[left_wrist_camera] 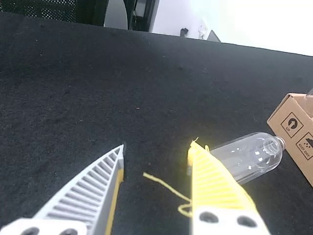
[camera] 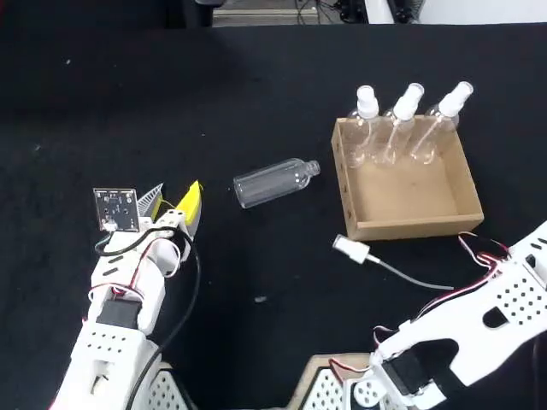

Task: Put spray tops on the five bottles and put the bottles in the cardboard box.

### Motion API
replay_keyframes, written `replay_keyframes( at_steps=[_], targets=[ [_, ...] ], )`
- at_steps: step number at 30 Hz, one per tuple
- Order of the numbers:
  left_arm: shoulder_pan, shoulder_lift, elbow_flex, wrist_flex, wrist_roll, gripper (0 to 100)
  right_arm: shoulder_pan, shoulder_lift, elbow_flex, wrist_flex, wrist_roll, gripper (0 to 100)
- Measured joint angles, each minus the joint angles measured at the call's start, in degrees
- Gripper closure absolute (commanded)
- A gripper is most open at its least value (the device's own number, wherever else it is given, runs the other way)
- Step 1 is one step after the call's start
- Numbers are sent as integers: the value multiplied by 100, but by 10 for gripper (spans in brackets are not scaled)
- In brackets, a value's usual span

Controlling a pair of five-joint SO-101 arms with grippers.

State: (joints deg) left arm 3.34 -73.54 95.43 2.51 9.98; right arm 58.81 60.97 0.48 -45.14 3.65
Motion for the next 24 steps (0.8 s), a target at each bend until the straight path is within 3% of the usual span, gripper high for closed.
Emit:
replay_keyframes(
  at_steps=[11, 16, 24],
  targets=[
    [0, 0, 0, 0, 0, 802, 0, -97, 0, 105, 0, 756],
    [0, 0, 0, 0, 0, 802, 0, -360, 9, 765, 114, 683],
    [0, 0, 0, 0, 0, 802, 0, -826, 9, 1574, -220, 684]
  ],
)
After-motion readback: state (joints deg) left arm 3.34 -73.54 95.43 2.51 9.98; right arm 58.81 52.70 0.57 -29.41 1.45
